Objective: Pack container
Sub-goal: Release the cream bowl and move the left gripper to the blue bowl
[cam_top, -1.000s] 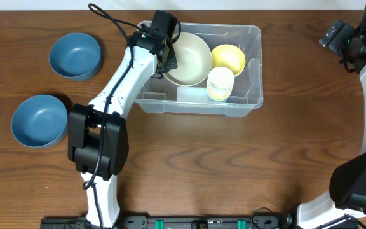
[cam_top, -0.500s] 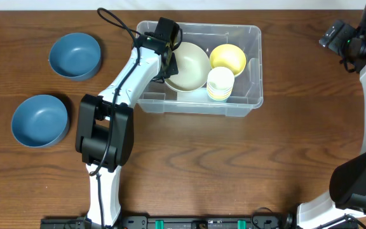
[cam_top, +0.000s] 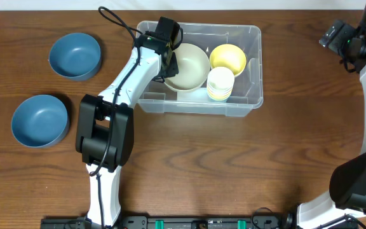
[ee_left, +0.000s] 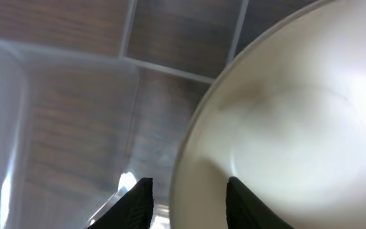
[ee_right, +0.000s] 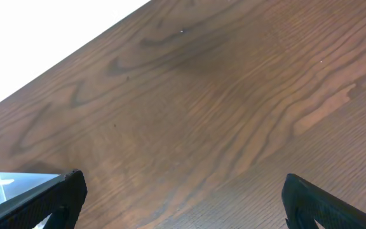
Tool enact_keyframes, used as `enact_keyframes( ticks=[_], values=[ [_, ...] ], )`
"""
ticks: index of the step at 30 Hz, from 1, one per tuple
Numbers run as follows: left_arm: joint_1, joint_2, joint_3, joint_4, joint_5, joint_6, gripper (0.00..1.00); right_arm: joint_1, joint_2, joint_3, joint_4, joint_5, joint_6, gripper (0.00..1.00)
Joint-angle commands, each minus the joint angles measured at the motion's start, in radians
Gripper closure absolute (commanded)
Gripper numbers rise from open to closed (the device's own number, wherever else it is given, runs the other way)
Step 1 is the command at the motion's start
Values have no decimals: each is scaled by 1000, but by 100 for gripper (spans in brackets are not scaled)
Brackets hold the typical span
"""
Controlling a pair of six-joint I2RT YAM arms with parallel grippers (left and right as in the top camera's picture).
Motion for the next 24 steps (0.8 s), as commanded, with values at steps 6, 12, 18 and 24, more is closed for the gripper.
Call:
enact_keyframes(
  ticks=[6, 12, 18, 24],
  values=[
    [2, -98, 170, -120, -35, 61, 61, -3, -14, 11, 1, 6, 8, 1],
    [19, -220, 208, -188, -126, 94, 61, -3, -14, 11, 1, 6, 8, 1],
    [153, -304, 208, -187, -173, 156, 47, -3, -14, 11, 1, 6, 8, 1],
    [293, -259, 197, -91, -172, 276, 37, -3, -14, 11, 1, 6, 8, 1]
  ],
)
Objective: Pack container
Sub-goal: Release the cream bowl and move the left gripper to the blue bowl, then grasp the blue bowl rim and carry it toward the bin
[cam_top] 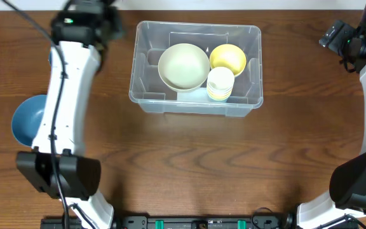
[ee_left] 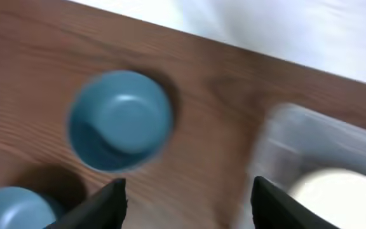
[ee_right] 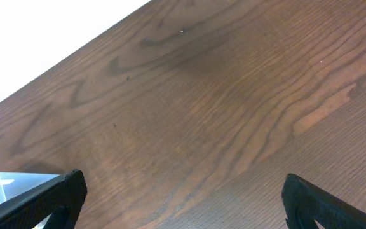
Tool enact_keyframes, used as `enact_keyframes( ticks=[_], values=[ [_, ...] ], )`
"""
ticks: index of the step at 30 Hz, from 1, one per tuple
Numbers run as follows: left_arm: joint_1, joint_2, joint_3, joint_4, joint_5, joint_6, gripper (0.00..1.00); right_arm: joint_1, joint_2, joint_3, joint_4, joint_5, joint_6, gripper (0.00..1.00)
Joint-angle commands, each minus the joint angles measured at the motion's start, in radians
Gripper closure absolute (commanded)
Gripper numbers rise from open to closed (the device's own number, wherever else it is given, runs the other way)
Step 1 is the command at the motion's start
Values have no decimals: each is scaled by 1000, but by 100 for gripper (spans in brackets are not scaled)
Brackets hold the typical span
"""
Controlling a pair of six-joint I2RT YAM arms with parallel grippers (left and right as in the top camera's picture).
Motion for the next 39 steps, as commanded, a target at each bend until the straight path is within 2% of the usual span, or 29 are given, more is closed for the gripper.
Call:
enact_keyframes(
  ticks=[1, 4, 8, 12, 25, 27, 39],
  values=[
    [54, 61, -6, 35, -20, 96, 37, -3, -14, 12, 1, 6, 8, 1],
    [97, 104, -6, 82, 10, 98, 37, -3, -14, 11, 1, 6, 8, 1],
    [126, 172, -6, 128, 117, 182, 37, -3, -14, 11, 1, 6, 8, 1],
    [132, 243, -6, 144, 119, 241, 37, -3, -14, 11, 1, 6, 8, 1],
    [164, 430, -6, 135, 119, 255, 38, -3, -14, 11, 1, 6, 8, 1],
    [172, 446, -6, 130, 119, 253, 43, -3, -14, 11, 1, 6, 8, 1],
    [178, 480, -14, 115, 120, 217, 90, -3, -14, 11, 1, 6, 8, 1]
  ],
)
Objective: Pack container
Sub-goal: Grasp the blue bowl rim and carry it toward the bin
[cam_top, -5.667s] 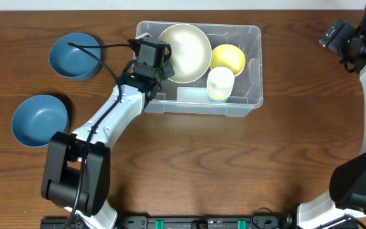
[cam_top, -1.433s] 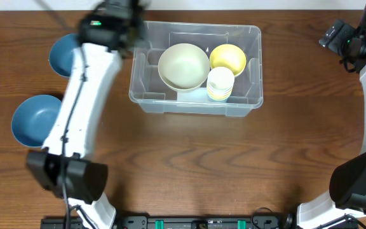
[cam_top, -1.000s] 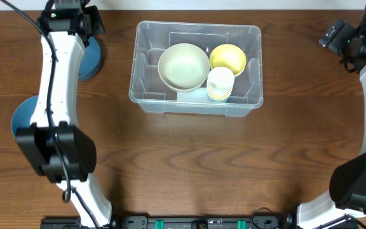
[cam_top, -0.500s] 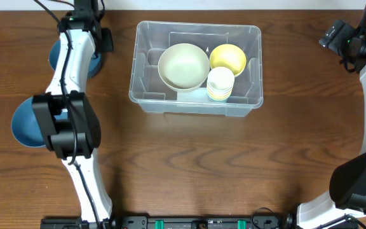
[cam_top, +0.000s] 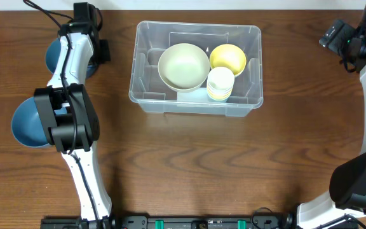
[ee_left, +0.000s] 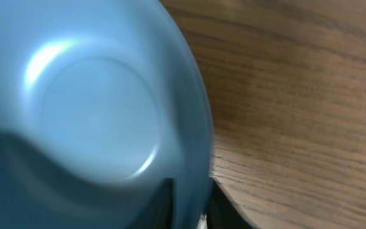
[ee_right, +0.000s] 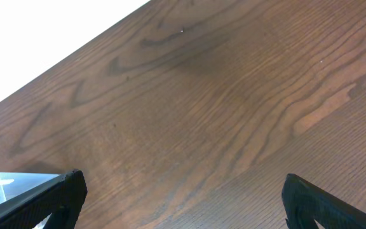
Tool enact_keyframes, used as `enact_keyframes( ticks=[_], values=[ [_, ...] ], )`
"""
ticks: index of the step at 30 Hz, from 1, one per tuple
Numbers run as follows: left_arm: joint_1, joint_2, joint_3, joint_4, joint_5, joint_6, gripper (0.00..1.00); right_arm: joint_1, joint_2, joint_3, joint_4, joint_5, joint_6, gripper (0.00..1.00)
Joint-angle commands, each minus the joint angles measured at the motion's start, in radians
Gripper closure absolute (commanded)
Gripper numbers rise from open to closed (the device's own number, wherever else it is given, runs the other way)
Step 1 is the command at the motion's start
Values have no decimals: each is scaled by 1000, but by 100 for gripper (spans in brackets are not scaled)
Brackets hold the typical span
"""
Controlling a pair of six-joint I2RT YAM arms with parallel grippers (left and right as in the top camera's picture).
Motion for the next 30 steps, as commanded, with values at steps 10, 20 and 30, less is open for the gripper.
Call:
enact_keyframes(
  ticks=[10, 20, 30],
  values=[
    [4, -24, -11, -66, -3, -73, 95, -3, -14, 12, 1, 6, 8, 1],
    [3, -195, -11, -113, 3, -114, 94, -3, -14, 11, 1, 6, 8, 1],
    [-41, -455, -11, -138, 137, -133, 94, -3, -14, 11, 1, 6, 8, 1]
  ],
)
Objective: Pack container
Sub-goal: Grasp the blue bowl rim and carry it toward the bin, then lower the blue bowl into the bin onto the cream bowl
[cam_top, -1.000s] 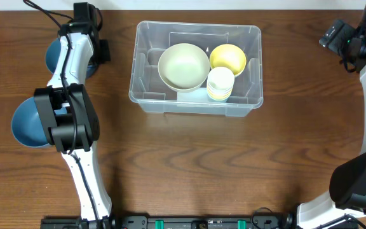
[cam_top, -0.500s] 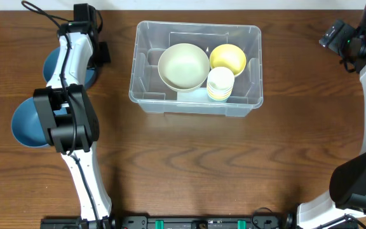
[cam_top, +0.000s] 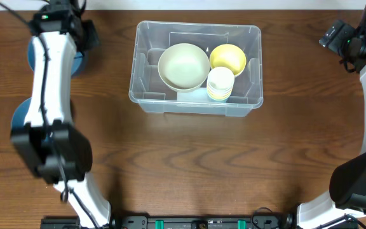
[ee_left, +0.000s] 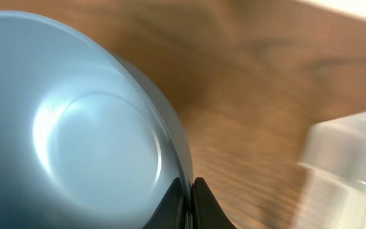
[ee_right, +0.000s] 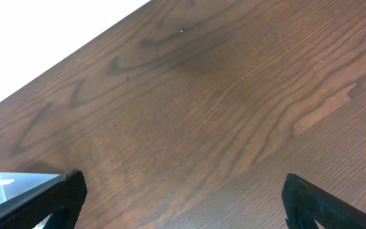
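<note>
The clear plastic container (cam_top: 146, 95) stands at the back centre of the table. Inside it are a cream bowl (cam_top: 183, 65), a yellow bowl (cam_top: 228, 57) and a stack of pale cups (cam_top: 220, 84). A blue bowl (ee_left: 75, 140) sits at the far left, its rim pinched between the shut jaws of my left gripper (ee_left: 187, 194). Overhead, my left arm covers most of that blue bowl (cam_top: 32, 58). A second blue bowl (cam_top: 18, 117) lies nearer the front, half hidden by the same arm. My right gripper (ee_right: 183, 203) hangs open over bare wood at the far right.
A blurred corner of the container (ee_left: 351, 146) shows at the right of the left wrist view. The right arm (cam_top: 361, 57) runs down the table's right edge. Brown wooden tabletop (cam_top: 196, 165) stretches in front of the container.
My left gripper, which was open around the blue bowl's rim, is now shut on it. The container's corner has come into the left wrist view. The right arm has not moved.
My left gripper was inside the container at the cream bowl's rim. Then it was out over the left of the table with both blue bowls below it. Later it straddled the far blue bowl's rim, and now it grips that rim. The cream bowl stays in the container.
</note>
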Tool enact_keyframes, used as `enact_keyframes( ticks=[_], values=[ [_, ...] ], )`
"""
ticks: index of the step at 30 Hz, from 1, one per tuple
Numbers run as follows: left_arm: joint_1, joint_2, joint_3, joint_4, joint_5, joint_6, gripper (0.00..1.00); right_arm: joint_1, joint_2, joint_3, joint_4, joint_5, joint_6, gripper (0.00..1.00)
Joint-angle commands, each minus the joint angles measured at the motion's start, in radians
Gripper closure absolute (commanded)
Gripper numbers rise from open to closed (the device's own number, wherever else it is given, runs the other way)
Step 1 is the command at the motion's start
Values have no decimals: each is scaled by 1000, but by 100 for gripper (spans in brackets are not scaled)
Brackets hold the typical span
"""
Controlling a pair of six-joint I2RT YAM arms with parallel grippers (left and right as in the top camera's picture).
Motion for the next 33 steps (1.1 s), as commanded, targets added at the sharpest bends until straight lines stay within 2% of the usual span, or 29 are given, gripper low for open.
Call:
enact_keyframes(
  ticks=[1, 5, 10, 16, 22, 33],
  values=[
    [-48, -91, 6, -3, 81, -13, 94, -3, -14, 11, 1, 6, 8, 1],
    [-166, -164, 6, -3, 87, -3, 94, -3, -14, 11, 1, 6, 8, 1],
    [-371, -180, 6, -2, 82, 84, 94, -3, -14, 11, 1, 6, 8, 1],
    [-565, -131, 6, 8, -50, 109, 94, -3, -14, 11, 1, 6, 8, 1],
    [-630, -41, 6, 16, -49, 116, 94, -3, -14, 11, 1, 6, 8, 1],
    [-652, 158, 6, 55, -48, 116, 94, -3, -14, 11, 1, 6, 8, 1]
  ],
)
